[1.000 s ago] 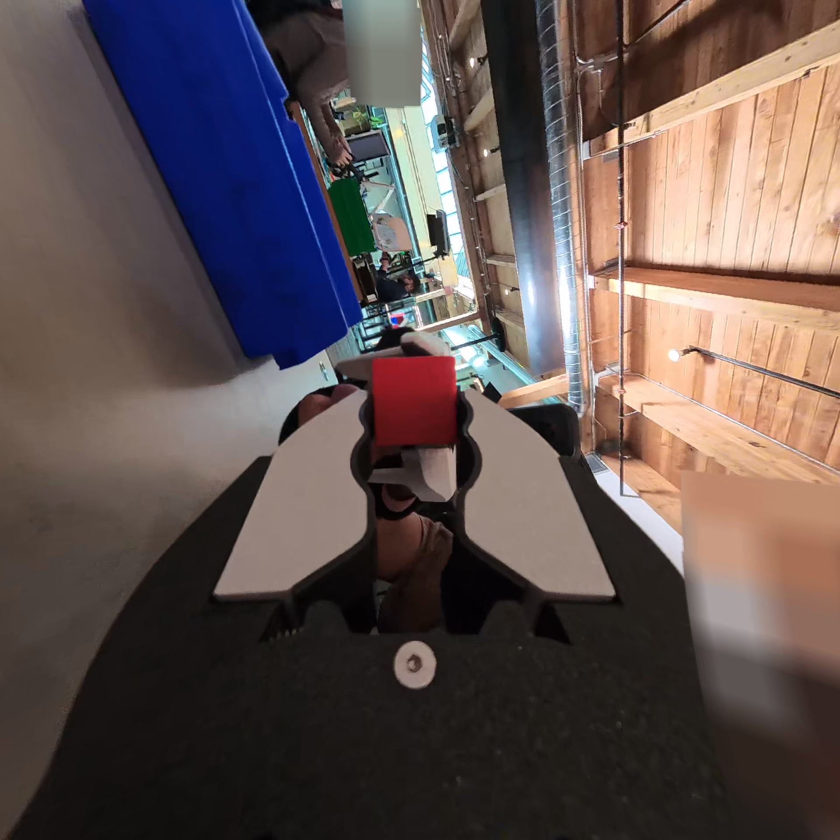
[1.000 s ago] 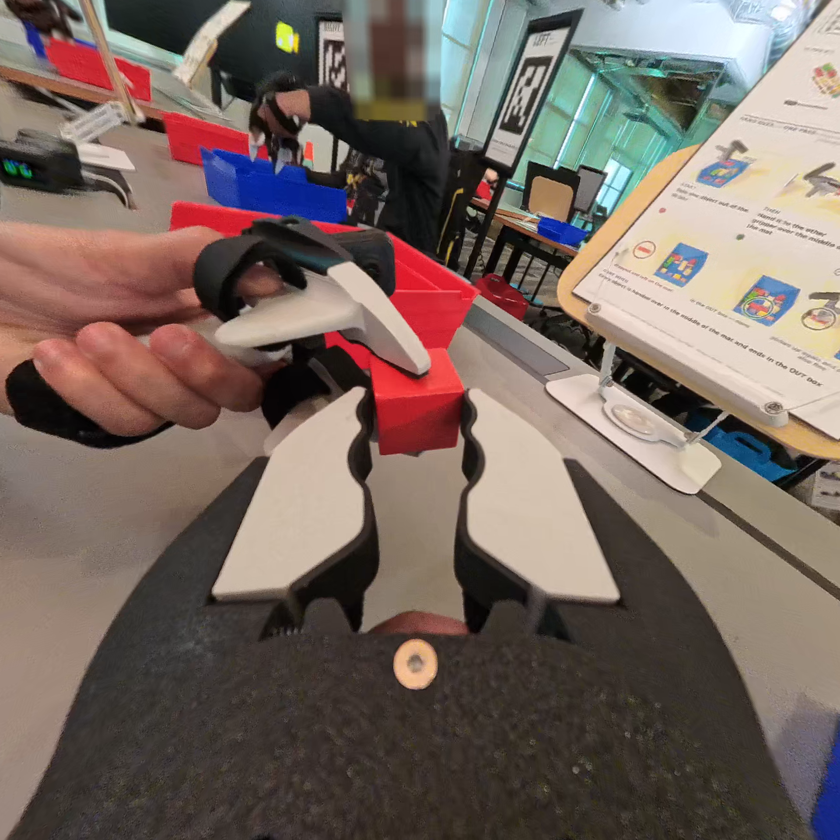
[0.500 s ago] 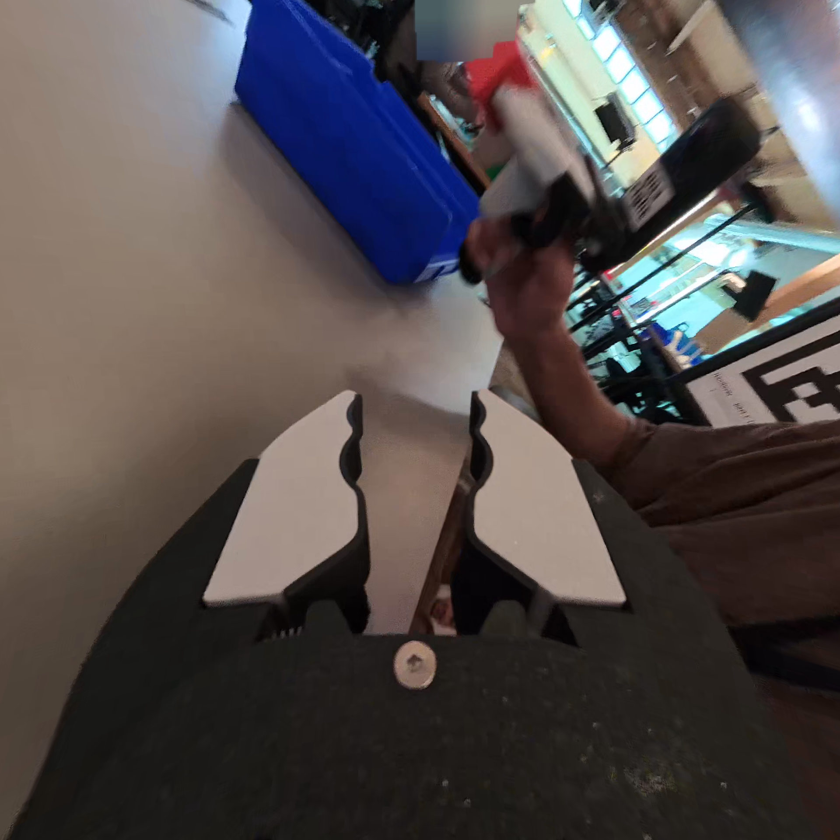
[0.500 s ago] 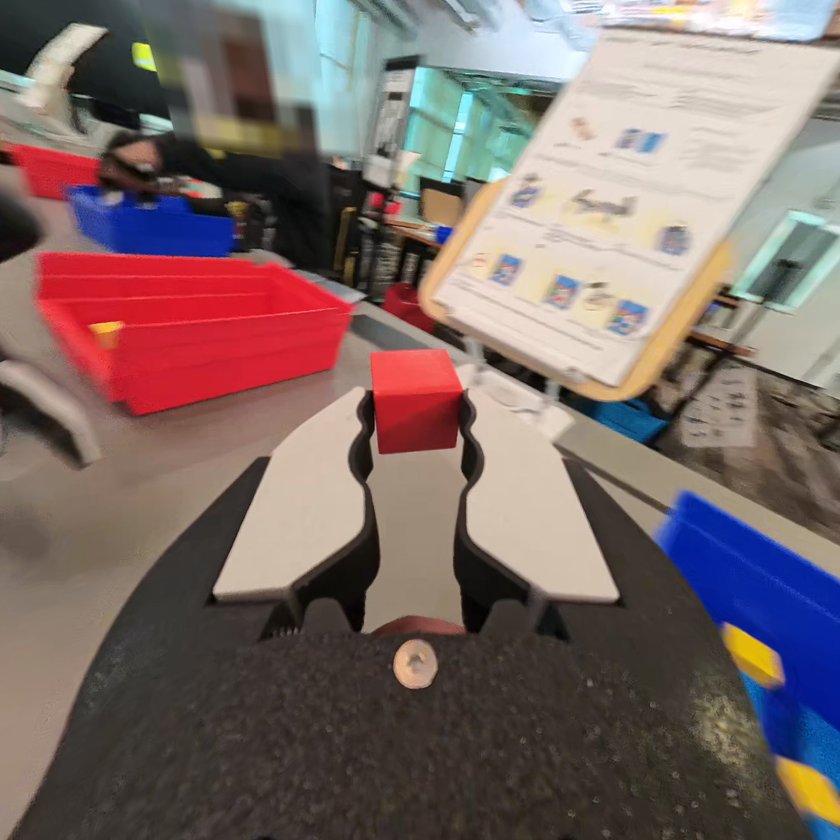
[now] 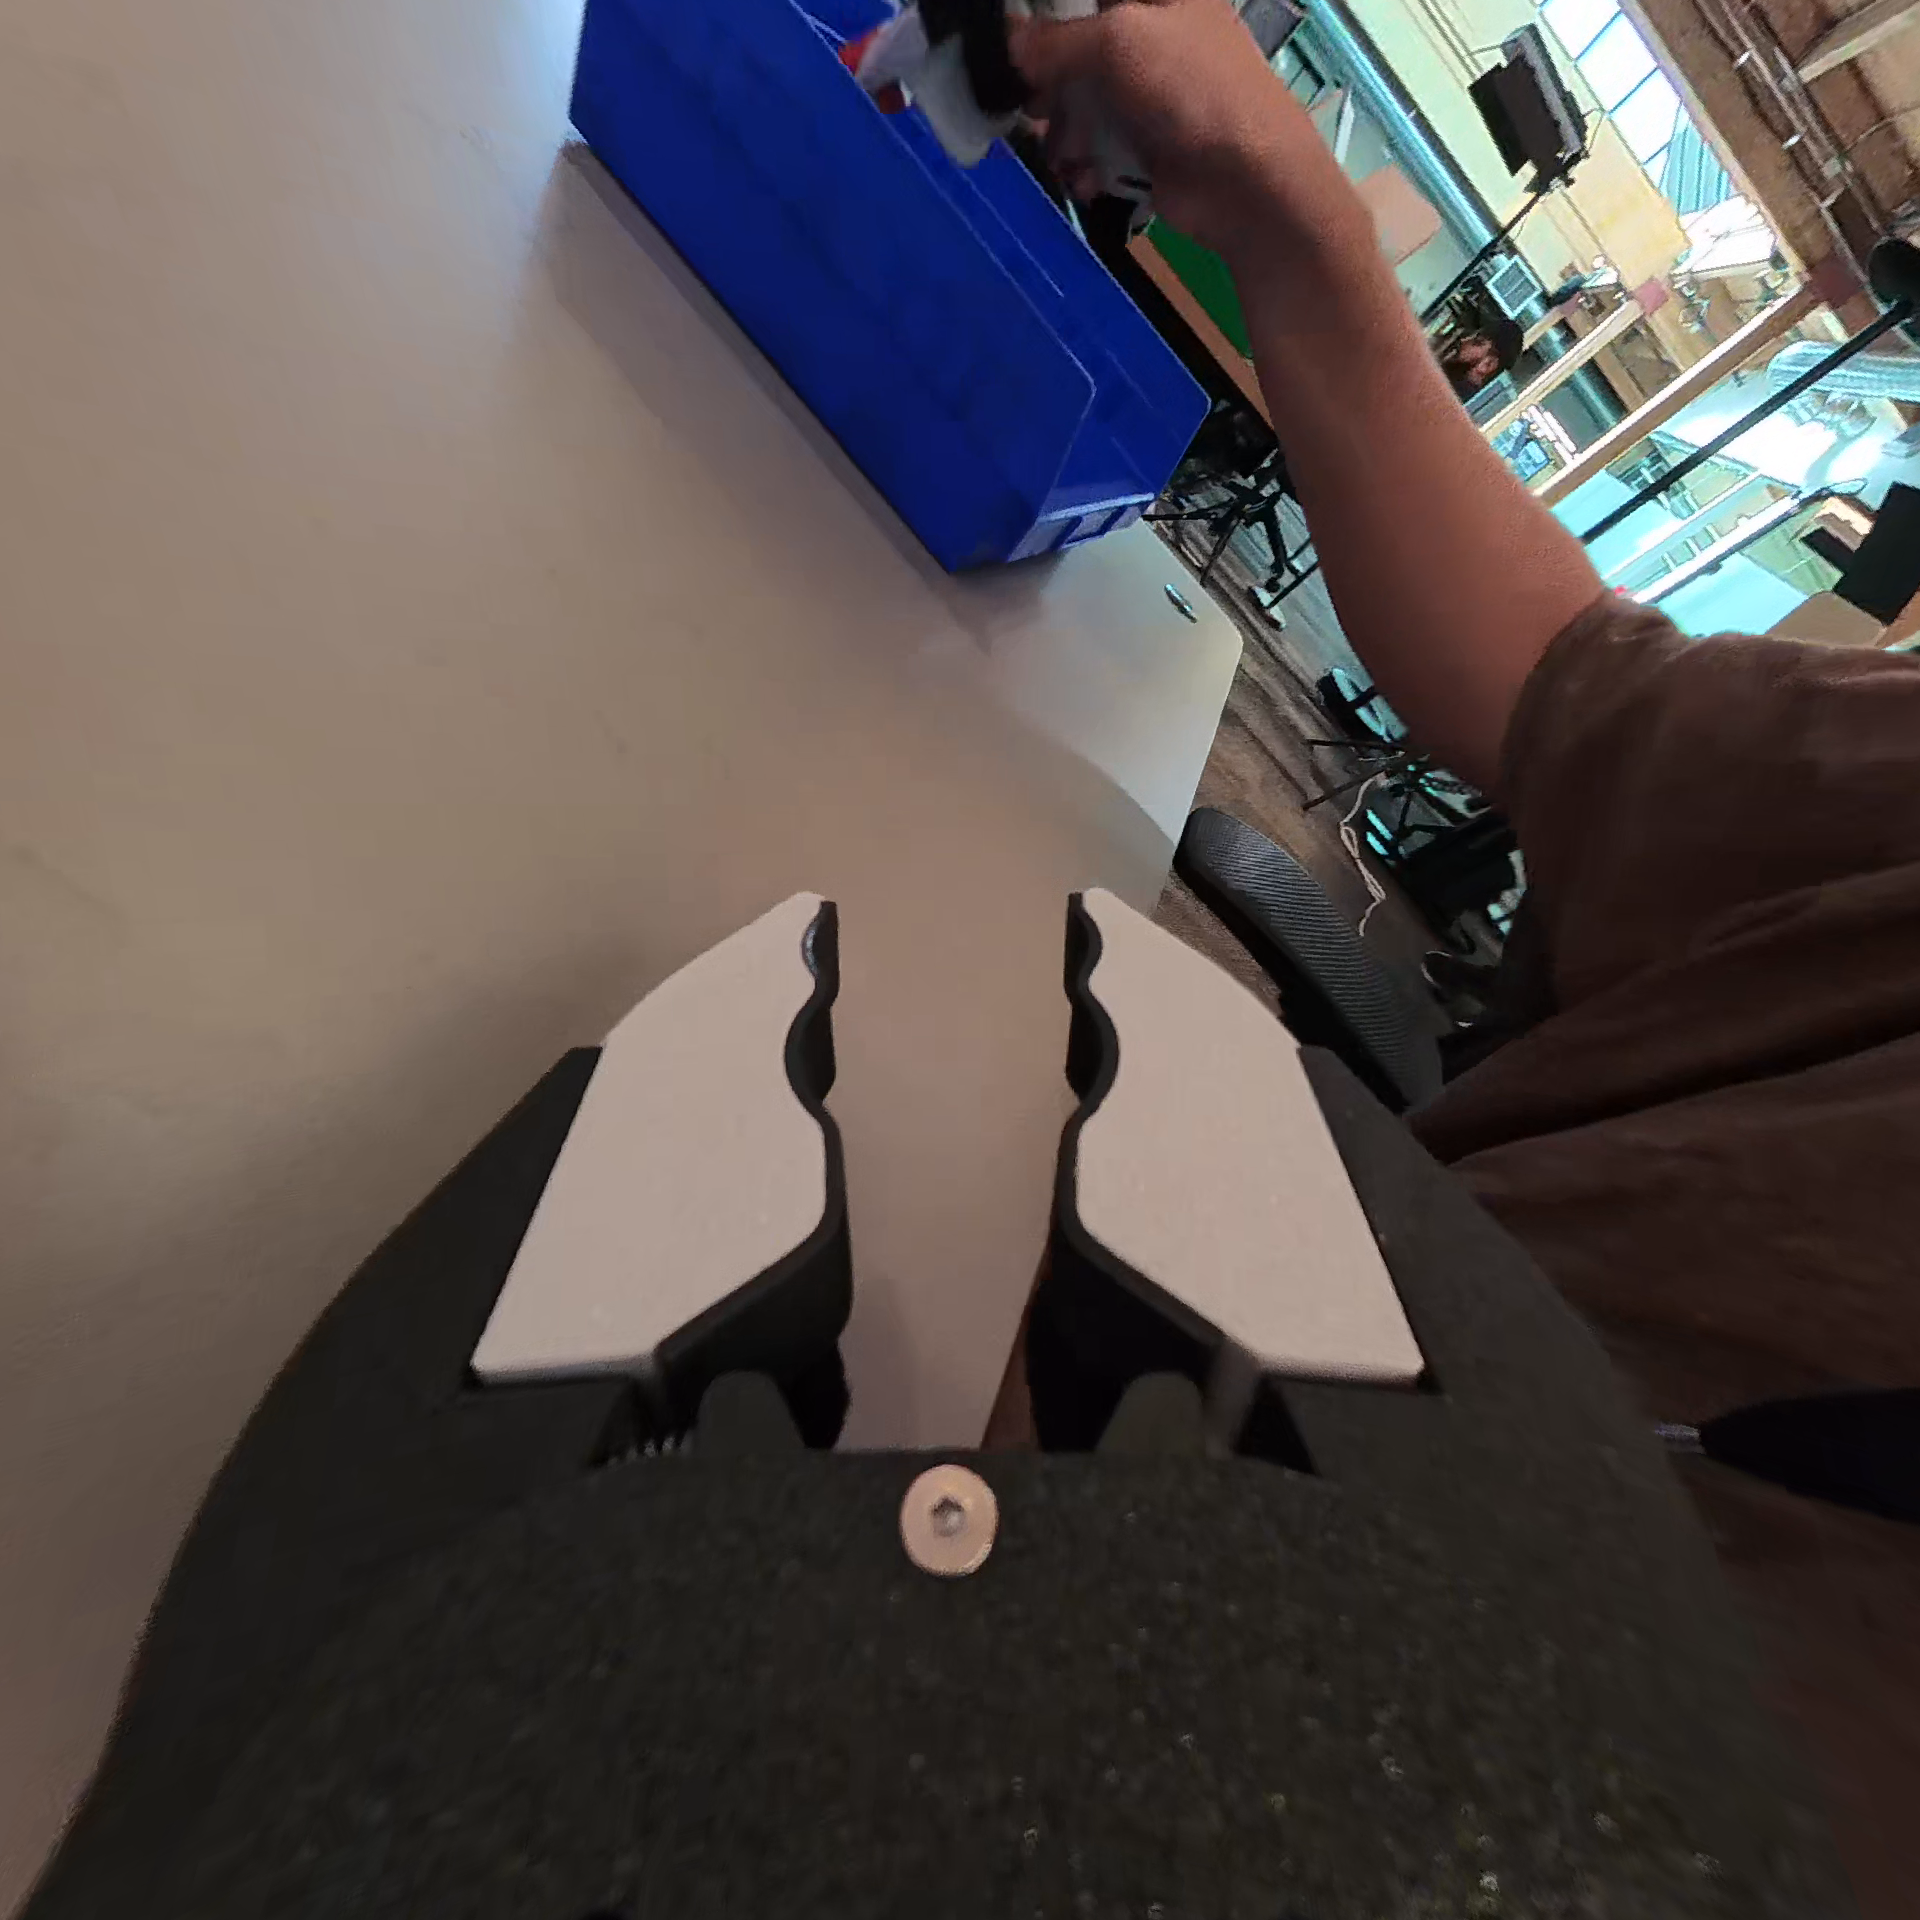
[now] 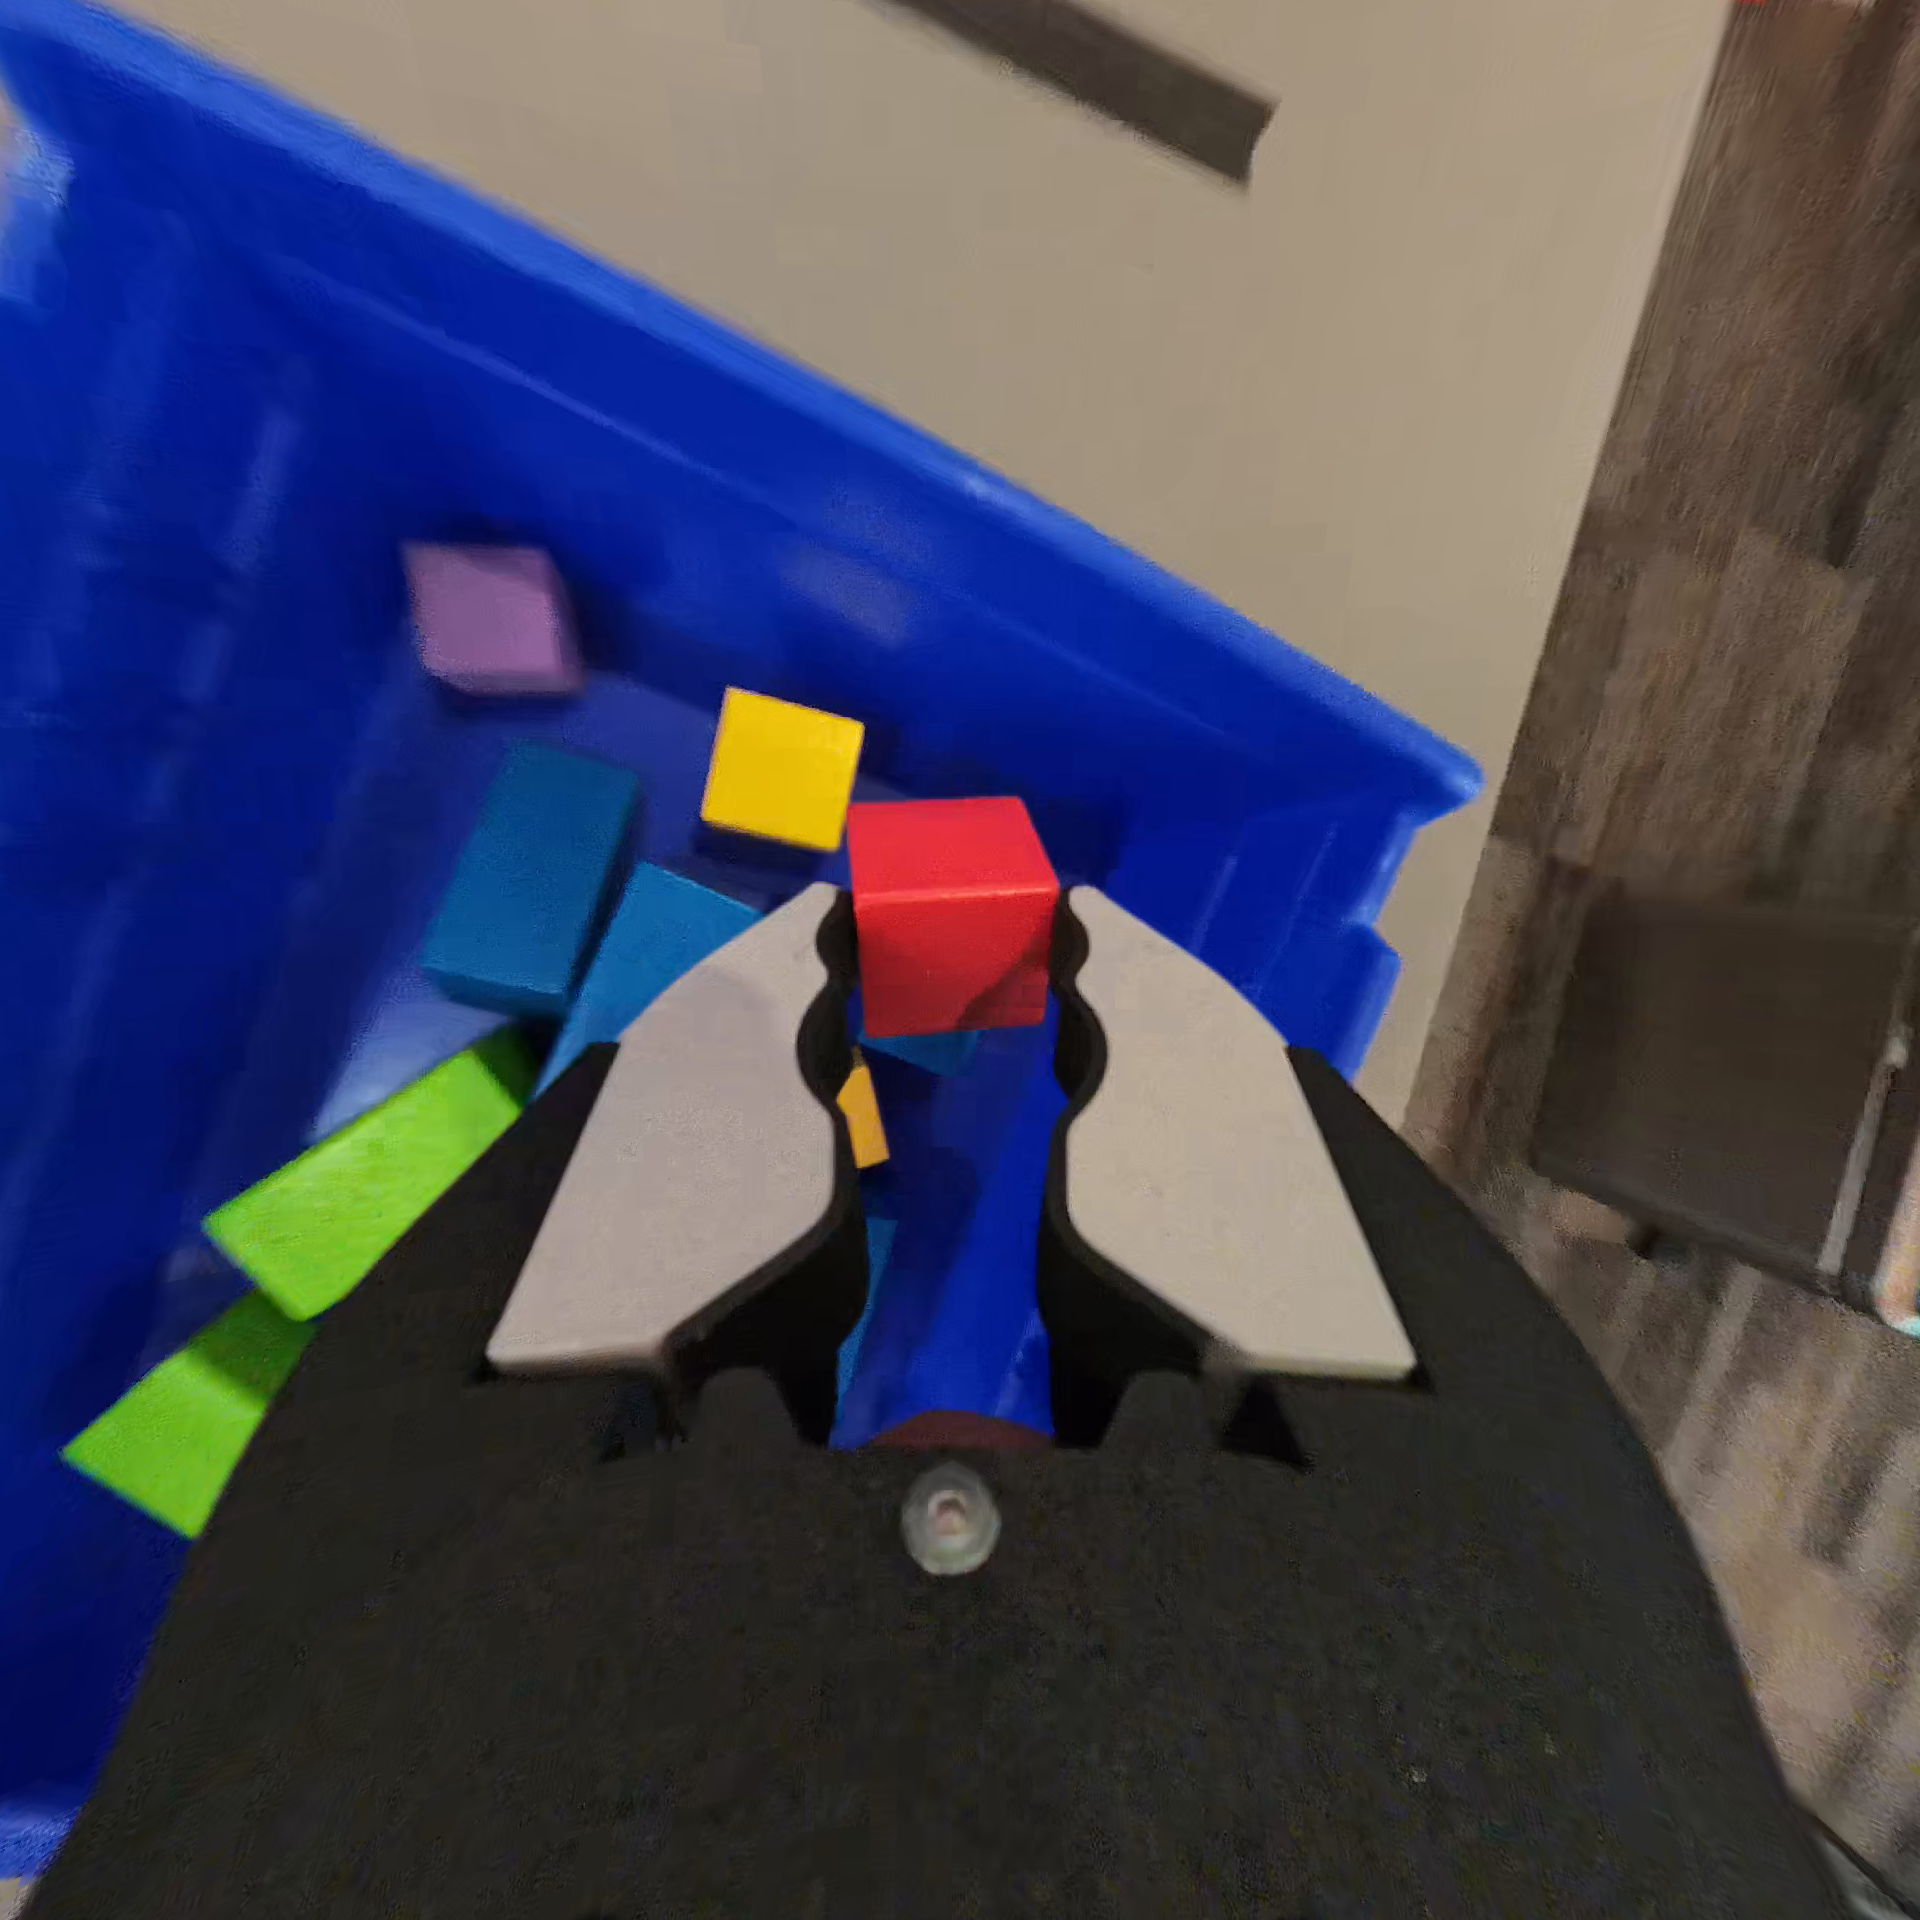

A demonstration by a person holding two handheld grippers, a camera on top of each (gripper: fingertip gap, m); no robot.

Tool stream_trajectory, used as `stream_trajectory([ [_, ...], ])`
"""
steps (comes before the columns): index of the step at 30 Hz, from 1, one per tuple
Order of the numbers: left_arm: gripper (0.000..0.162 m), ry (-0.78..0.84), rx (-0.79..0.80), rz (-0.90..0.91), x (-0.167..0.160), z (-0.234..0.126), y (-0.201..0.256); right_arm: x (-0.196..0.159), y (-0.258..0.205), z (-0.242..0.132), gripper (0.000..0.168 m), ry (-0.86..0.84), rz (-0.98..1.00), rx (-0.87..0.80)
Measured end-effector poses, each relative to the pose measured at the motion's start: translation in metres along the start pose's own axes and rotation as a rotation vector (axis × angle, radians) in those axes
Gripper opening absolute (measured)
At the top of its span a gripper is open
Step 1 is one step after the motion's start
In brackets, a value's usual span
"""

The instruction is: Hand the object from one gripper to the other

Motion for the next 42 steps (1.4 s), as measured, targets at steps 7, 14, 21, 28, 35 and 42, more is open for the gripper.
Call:
stream_trajectory([
  [7, 0.041, 0.007, 0.001, -0.007, 0.001, -0.006, -0.001, -0.006, 0.002, 0.048, 0.036, -0.128, -0.095, -0.101],
  [14, 0.041, -0.030, 0.007, 0.027, -0.001, -0.005, 0.000, -0.016, -0.004, 0.058, 0.036, -0.226, -0.096, -0.055],
  [21, 0.041, -0.040, -0.007, 0.022, -0.002, -0.002, 0.000, -0.019, 0.000, 0.064, 0.046, -0.250, -0.081, -0.052],
  [28, 0.041, -0.019, 0.000, 0.020, 0.002, -0.009, -0.003, 0.010, -0.013, -0.038, 0.059, 0.112, -0.072, -0.061],
  [35, 0.042, -0.018, 0.058, 0.075, 0.007, -0.017, -0.009, -0.066, -0.134, -0.159, 0.054, 0.670, -0.041, 0.378],
  [42, 0.044, -0.166, -0.026, 0.139, 0.011, -0.030, 0.006, -0.174, -0.225, -0.134, 0.065, 0.648, 0.000, 0.588],
])
Point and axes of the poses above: each gripper's, where its closed fingertips meet, z out along the fingers, x out of its top, y = z × x across the jaws, the point moved 3 cm from there along -z, back along the fingers, and after that the axes turned 11 degrees about z, right-handed, at the moved point
